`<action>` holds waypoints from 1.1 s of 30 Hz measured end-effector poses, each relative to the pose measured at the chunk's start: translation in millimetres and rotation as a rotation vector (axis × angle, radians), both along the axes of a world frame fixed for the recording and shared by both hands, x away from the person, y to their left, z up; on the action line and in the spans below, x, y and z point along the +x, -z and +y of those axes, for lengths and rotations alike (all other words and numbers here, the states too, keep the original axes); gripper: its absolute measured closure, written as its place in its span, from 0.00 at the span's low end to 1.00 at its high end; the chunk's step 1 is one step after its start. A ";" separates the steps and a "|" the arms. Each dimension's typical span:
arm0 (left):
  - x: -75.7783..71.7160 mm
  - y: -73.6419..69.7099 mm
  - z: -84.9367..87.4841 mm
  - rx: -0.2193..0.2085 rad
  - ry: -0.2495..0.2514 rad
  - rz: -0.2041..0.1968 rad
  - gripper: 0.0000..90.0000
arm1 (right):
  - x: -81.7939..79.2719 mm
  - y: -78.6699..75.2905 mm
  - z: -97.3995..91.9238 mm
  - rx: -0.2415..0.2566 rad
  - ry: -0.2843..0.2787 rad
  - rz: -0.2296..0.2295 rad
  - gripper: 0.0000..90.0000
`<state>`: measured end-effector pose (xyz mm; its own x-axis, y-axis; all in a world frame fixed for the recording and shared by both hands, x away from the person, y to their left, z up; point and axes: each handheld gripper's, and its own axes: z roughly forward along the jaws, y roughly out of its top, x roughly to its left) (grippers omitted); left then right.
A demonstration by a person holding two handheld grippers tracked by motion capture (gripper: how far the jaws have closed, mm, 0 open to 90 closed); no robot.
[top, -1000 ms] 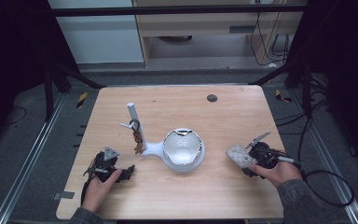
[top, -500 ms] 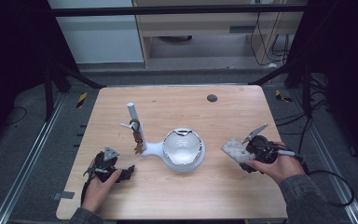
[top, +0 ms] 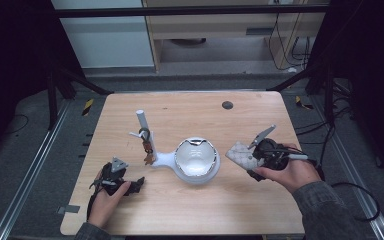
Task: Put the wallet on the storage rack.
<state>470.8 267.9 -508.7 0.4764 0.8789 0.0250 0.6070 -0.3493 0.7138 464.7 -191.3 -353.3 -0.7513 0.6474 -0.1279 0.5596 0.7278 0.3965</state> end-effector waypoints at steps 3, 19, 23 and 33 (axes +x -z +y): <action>0.0 0.0 0.0 0.000 0.000 0.000 0.01 | 2.0 -9.2 8.9 -0.005 -0.014 -0.009 0.35; 0.1 0.1 -0.1 0.000 0.000 -0.002 0.01 | 5.0 -25.5 41.3 -0.022 -0.085 -0.024 0.35; 0.1 0.1 -0.1 -0.001 0.000 -0.002 0.01 | 4.9 -28.0 48.4 -0.021 -0.098 -0.026 0.35; 0.1 0.1 -0.1 0.000 0.000 -0.002 0.01 | 4.2 -28.8 63.8 -0.028 -0.133 -0.024 0.35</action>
<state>470.9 267.8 -508.7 0.4767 0.8787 0.0256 0.6056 -0.3494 0.7150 468.9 -127.5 -324.5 -0.8270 0.5380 -0.1629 0.4480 0.8059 0.3871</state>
